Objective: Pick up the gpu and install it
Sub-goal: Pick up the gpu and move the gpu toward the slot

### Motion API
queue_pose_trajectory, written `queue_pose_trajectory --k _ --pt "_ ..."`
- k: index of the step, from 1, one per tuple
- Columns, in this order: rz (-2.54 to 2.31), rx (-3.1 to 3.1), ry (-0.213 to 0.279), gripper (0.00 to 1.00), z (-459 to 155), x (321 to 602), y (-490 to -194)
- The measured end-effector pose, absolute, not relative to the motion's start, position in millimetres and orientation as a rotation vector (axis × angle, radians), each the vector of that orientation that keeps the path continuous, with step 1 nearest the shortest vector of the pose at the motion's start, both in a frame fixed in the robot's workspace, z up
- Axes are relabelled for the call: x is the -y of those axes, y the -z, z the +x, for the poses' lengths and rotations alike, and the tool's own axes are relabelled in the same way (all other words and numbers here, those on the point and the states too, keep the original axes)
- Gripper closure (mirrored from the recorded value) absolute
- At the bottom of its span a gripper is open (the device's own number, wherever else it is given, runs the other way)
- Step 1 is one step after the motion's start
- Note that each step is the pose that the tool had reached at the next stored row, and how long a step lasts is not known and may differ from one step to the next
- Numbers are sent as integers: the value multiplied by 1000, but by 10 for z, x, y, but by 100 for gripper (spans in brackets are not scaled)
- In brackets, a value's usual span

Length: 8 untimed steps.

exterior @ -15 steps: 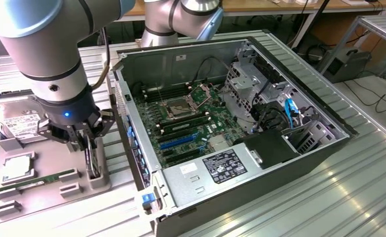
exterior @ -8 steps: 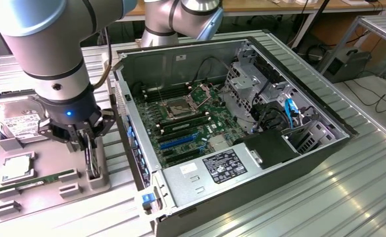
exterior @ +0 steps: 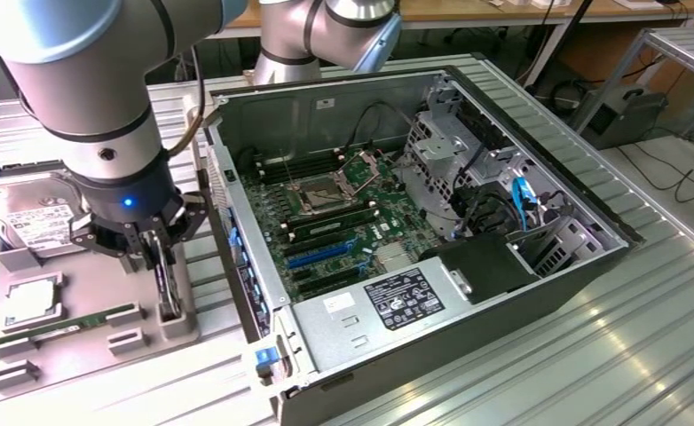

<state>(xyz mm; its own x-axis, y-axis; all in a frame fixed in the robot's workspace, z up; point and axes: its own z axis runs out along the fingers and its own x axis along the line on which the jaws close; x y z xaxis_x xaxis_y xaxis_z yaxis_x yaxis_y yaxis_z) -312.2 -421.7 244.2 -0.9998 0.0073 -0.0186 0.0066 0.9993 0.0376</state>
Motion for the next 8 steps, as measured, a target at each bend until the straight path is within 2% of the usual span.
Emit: queue_pose_trajectory --k 8 --pt "-17 -3123 -59 74 -3122 4217 -2521"
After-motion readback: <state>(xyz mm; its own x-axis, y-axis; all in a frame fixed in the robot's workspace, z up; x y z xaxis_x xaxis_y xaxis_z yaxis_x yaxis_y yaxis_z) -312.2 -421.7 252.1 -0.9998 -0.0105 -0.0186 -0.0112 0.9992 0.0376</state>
